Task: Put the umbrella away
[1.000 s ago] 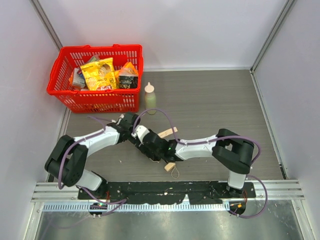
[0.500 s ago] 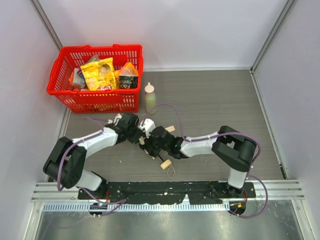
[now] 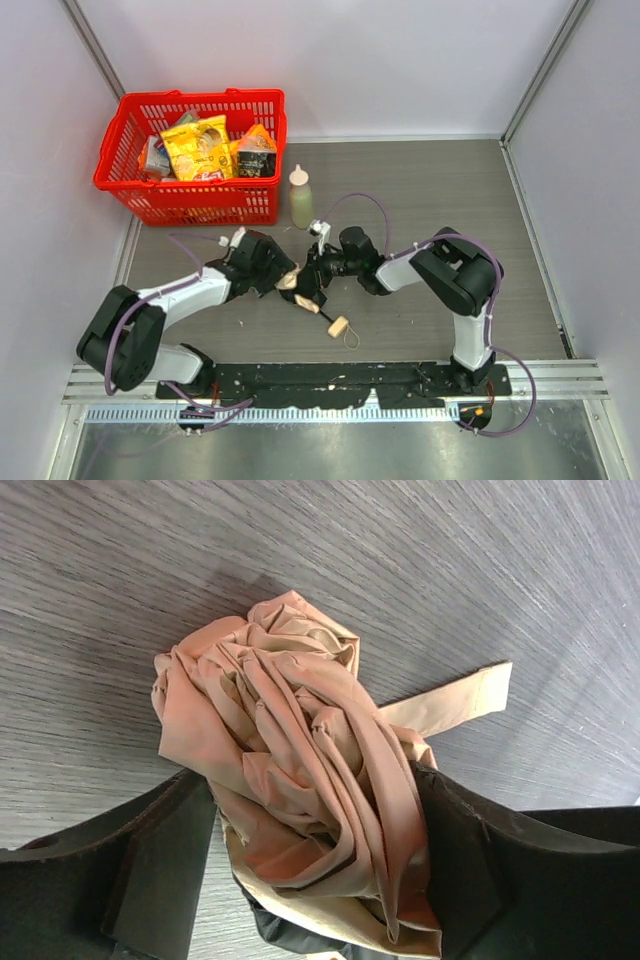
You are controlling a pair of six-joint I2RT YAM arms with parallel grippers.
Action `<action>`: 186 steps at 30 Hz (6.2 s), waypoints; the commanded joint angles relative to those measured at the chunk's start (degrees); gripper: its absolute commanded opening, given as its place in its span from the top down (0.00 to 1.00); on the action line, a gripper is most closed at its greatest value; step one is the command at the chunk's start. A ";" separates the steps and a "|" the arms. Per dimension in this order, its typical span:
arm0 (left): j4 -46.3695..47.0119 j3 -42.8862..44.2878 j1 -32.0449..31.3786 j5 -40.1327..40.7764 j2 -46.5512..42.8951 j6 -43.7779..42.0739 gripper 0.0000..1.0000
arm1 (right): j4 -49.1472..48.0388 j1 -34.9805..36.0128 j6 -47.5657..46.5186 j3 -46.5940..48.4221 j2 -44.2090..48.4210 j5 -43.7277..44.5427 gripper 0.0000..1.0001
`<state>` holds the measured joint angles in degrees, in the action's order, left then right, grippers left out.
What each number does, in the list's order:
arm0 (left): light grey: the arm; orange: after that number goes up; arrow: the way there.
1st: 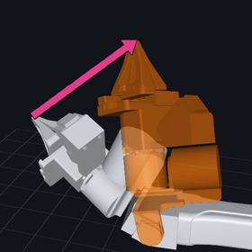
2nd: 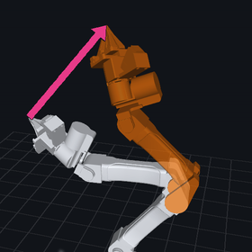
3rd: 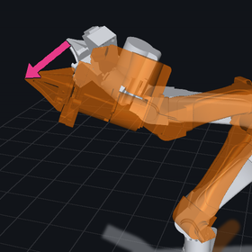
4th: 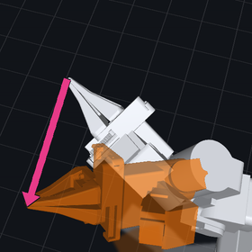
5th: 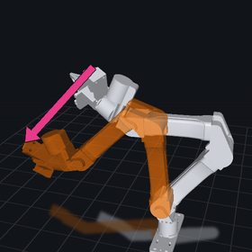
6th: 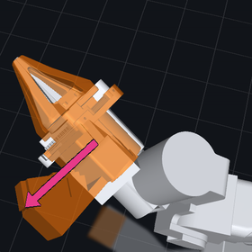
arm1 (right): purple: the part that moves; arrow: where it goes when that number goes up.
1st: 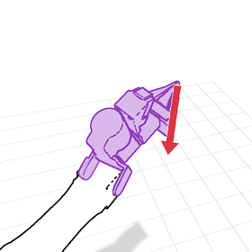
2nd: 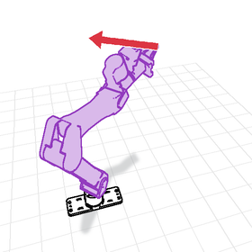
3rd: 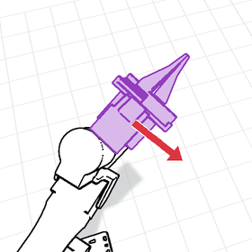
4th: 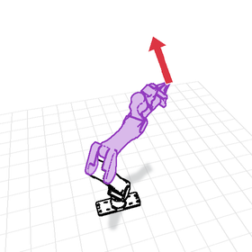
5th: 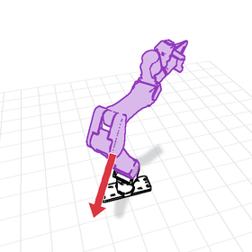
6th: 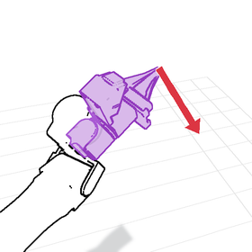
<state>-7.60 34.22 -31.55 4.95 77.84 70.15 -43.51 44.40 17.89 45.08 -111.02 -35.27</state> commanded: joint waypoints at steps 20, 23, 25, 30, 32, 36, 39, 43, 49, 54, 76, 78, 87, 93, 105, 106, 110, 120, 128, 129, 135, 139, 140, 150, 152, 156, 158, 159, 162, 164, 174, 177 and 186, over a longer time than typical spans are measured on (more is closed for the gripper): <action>-6.45 -3.29 -0.88 -2.32 2.84 8.95 1.00 | 37.53 10.26 -2.95 5.46 15.05 20.83 0.32; -9.36 -1.88 -0.79 -2.22 2.84 11.05 1.00 | 37.53 14.20 -3.04 5.55 13.82 29.60 0.23; -10.07 -1.35 -0.79 -2.84 3.19 12.20 1.00 | 37.62 17.28 -3.65 6.07 12.51 37.23 0.22; -9.98 -0.82 -0.88 -4.51 3.98 13.79 1.00 | 42.09 22.30 -6.72 9.41 6.79 56.69 0.21; -10.07 -0.73 -0.79 -4.69 4.07 13.79 1.00 | 42.01 23.10 -7.69 9.85 4.42 63.02 0.21; -9.90 -0.73 -0.79 -6.79 4.25 14.14 1.00 | 42.72 23.45 -10.42 11.78 -0.77 70.49 0.22; -9.98 -0.91 -0.88 -7.67 4.86 14.05 1.00 | 40.96 23.36 -11.47 11.78 -3.93 72.79 0.23; -9.63 -1.43 -0.88 -8.82 5.04 14.14 1.00 | 41.48 23.45 -12.44 13.28 -9.73 76.83 0.36; -9.02 -1.96 -0.88 -9.34 4.77 13.96 1.00 | 40.69 23.19 -10.95 11.96 -12.90 74.38 0.84; -5.95 -1.96 -0.88 -10.31 4.95 13.00 1.00 | 37.80 21.79 -11.30 8.63 -8.35 64.03 0.99; 2.40 -4.68 -2.46 -2.84 3.80 -1.77 0.14 | 13.81 0.43 -0.58 -4.74 -1.47 -0.94 0.99; 4.42 -6.17 -2.99 -2.75 5.12 -0.63 0.26 | 13.10 -0.10 -0.05 -4.39 -2.18 -3.04 0.99; 9.62 -10.84 -3.78 -2.22 5.39 0.78 0.97 | 20.11 -0.63 -2.33 -1.67 -0.43 -2.62 0.99; 8.74 -10.49 -3.78 -3.72 4.95 3.84 1.00 | 30.57 2.70 -1.45 3.24 7.47 7.75 0.70; -6.02 -3.29 -3.87 -4.69 4.86 12.03 1.00 | 40.34 17.82 -5.06 6.95 10.13 39.64 0.43; -6.64 -2.93 -3.78 -4.69 4.86 12.11 1.00 | 40.52 18.61 -4.88 7.47 9.43 40.01 0.42; -7.26 -2.58 -3.78 -4.69 4.77 12.91 1.00 | 38.23 19.05 -1.82 6.43 9.95 37.20 0.33; -8.66 -2.49 -3.87 -6.71 3.81 14.14 1.00 | 35.86 18.71 -2.33 -1.03 13.64 39.12 0.23; -9.37 -2.40 -3.87 -7.32 4.07 13.78 1.00 | 32.69 13.69 -4.71 -0.52 5.92 38.07 0.20; -9.45 -2.40 -3.87 -7.41 4.16 13.79 1.00 | 33.74 13.78 -5.05 0.79 3.73 38.77 0.20; -10.86 -1.70 -3.87 -6.45 4.34 13.87 1.00 | 42.71 17.29 -5.94 2.29 2.38 51.08 0.20; -10.60 -1.43 -3.87 -5.74 4.86 13.61 1.00 | 47.46 17.21 -4.62 1.24 10.80 48.47 0.17; -10.42 -1.35 -3.78 -5.65 4.95 13.61 1.00 | 46.85 16.95 -3.66 0.72 14.48 46.97 0.16; -13.14 -0.21 -3.78 -6.09 5.04 14.93 1.00 | 47.29 16.06 -5.76 2.30 16.19 43.26 0.15; -13.59 -0.03 -3.78 -6.09 4.78 15.19 1.00 | 43.96 16.16 -5.76 1.59 15.05 44.14 0.15; -13.24 -0.20 -3.96 -7.14 5.21 16.07 1.00 | 38.25 16.33 -6.55 3.26 11.54 46.25 0.16; -12.80 -0.64 -3.96 -7.85 5.56 16.16 1.00 | 35.61 16.24 -6.64 4.05 10.83 45.90 0.15; -12.71 -0.90 -3.96 -7.85 5.56 16.25 1.00 | 35.16 16.24 -6.64 4.75 10.65 45.73 0.16; -12.18 -1.96 -4.04 -7.24 4.60 16.42 1.00 | 36.46 16.24 -6.99 5.89 11.52 45.64 0.17; -11.83 -2.66 -3.96 -6.80 3.98 17.03 1.00 | 41.28 16.24 -6.29 6.42 13.45 46.86 0.16; -9.10 -3.81 -3.96 -7.59 3.46 19.67 1.00 | 52.64 16.24 1.70 1.24 34.27 37.64 0.16; -9.45 -3.89 -3.87 -7.33 2.93 19.59 1.00 | 52.82 16.24 3.64 1.23 37.10 39.21 0.16; -11.39 -3.46 -3.87 -6.53 2.14 19.67 1.00 | 48.88 17.12 15.14 7.48 29.47 42.21 0.49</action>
<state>-7.99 33.17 -35.14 -1.54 79.09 89.67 8.54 60.86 24.38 48.16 -78.81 5.28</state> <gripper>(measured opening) 0.225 0.615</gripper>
